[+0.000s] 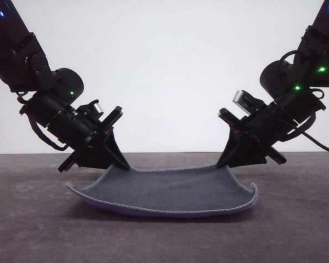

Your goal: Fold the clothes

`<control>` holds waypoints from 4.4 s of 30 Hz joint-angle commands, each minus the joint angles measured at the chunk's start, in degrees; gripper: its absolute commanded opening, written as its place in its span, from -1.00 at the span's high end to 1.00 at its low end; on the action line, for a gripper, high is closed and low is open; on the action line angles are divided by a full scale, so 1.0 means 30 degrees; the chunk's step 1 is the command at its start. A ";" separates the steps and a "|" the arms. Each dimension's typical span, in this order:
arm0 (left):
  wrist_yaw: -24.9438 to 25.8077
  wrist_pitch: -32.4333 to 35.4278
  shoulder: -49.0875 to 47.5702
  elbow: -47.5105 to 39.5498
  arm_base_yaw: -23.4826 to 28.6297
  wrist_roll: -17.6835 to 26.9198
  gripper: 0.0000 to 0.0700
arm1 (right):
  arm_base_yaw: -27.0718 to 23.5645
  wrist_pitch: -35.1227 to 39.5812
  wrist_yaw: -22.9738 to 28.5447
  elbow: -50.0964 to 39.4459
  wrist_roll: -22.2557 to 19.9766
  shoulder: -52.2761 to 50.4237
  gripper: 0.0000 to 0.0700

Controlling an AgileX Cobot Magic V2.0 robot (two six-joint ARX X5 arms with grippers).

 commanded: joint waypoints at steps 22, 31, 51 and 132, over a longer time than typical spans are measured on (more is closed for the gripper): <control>0.1478 -0.6001 -0.1975 0.0313 0.0131 0.4372 0.97 | -0.0778 -0.4141 -0.8052 0.0342 -0.3598 -0.0369 0.98; 0.1682 -0.9756 -0.2831 0.0313 0.0109 0.6816 0.97 | -0.0778 -0.8820 -0.9040 0.0342 -0.6836 -0.0942 0.98; 0.1877 -1.4952 -0.3563 0.0313 -0.1319 0.9296 0.92 | -0.0778 -1.6873 -0.9957 0.0342 -1.2707 -0.1632 0.98; -0.2422 -1.6985 -1.2480 0.0882 0.2382 0.6968 -0.04 | -0.1306 -0.3545 -0.3580 -1.0302 0.0563 -0.8696 -0.11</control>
